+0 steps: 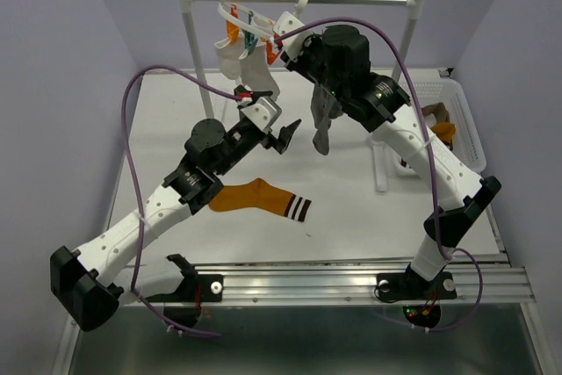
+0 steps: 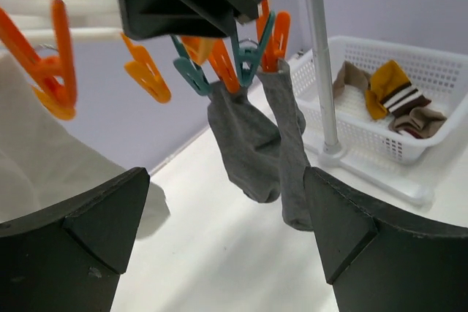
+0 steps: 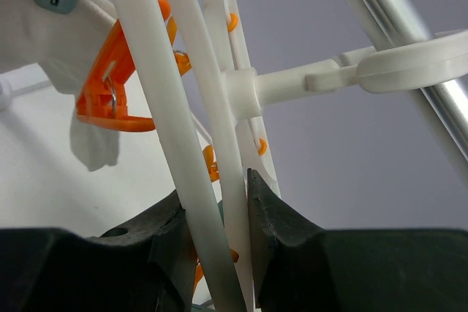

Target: Clip the socks to the hanger

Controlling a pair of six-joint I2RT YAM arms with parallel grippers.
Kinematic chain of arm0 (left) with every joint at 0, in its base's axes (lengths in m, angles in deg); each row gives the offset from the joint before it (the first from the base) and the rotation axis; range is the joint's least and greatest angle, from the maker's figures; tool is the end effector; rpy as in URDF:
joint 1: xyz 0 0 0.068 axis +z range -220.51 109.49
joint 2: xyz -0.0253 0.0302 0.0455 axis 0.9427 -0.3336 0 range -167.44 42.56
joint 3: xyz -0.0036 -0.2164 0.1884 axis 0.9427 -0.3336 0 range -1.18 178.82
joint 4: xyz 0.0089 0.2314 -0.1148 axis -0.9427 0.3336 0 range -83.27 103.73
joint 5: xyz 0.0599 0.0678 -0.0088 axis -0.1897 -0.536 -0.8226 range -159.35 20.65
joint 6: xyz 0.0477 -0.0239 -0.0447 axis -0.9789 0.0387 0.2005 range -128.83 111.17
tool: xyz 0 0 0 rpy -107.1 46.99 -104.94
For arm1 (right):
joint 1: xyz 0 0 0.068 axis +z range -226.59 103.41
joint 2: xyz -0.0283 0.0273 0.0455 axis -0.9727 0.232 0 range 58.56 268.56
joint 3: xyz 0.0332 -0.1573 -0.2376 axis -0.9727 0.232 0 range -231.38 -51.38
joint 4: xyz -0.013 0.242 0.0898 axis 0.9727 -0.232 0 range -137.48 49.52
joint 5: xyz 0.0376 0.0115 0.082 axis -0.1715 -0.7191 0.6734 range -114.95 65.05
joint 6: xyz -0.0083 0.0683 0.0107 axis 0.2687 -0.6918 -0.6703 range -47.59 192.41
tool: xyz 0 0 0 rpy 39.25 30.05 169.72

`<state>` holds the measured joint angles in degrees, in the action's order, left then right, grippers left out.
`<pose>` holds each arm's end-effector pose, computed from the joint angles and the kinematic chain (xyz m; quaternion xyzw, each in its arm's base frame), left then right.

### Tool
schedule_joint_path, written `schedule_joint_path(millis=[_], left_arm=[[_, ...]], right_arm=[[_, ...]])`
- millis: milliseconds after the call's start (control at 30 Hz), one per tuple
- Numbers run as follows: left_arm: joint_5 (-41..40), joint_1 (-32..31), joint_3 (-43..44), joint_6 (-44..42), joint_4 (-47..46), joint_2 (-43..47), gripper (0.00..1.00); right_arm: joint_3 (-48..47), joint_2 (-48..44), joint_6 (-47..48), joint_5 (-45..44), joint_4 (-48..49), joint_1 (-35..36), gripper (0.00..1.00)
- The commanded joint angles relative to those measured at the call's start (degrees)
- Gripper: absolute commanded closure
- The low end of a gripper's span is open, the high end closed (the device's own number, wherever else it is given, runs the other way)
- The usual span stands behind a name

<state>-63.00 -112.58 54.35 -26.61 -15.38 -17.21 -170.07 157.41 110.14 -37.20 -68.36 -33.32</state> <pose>0.1810 -0.1716 0.4361 0.3320 0.4871 -0.2016 0.7822 0.2981 0.2640 0.5092 -0.4342 0.6162 -0.0489 0.6553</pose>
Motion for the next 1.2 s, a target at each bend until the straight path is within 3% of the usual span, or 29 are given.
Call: schedule_joint_path(millis=[0,167,433,633,800,1167], left_arm=[[-1.3,-0.4,3.9,-0.1,-5.7,-2.7,0.01],[-12.3,-0.4,5.5,-1.0,-10.8,-6.6,0.01],[-19.8,-0.4,6.7,-1.6,-16.5,-10.0,0.01],[-22.3,-0.4,6.7,-5.3,-19.0,-10.3,0.01],[-19.8,-0.4,8.3,-7.4,-19.9,-11.9,0.01],[-21.5,-0.4,10.0,-9.8,-22.3,-13.4,0.15]], right_arm=[[-1.9,1.3,-3.2,-0.1,-1.3,0.6,0.78],[-1.8,0.8,-3.2,0.3,-1.3,0.6,0.78],[-2.2,1.0,-3.3,0.8,-1.2,0.6,0.78],[-2.3,1.2,-3.1,1.1,-1.2,0.6,0.78],[-2.4,1.3,-3.3,1.8,-0.8,0.6,0.78],[-2.6,1.7,-3.8,1.9,-0.6,0.6,0.78]])
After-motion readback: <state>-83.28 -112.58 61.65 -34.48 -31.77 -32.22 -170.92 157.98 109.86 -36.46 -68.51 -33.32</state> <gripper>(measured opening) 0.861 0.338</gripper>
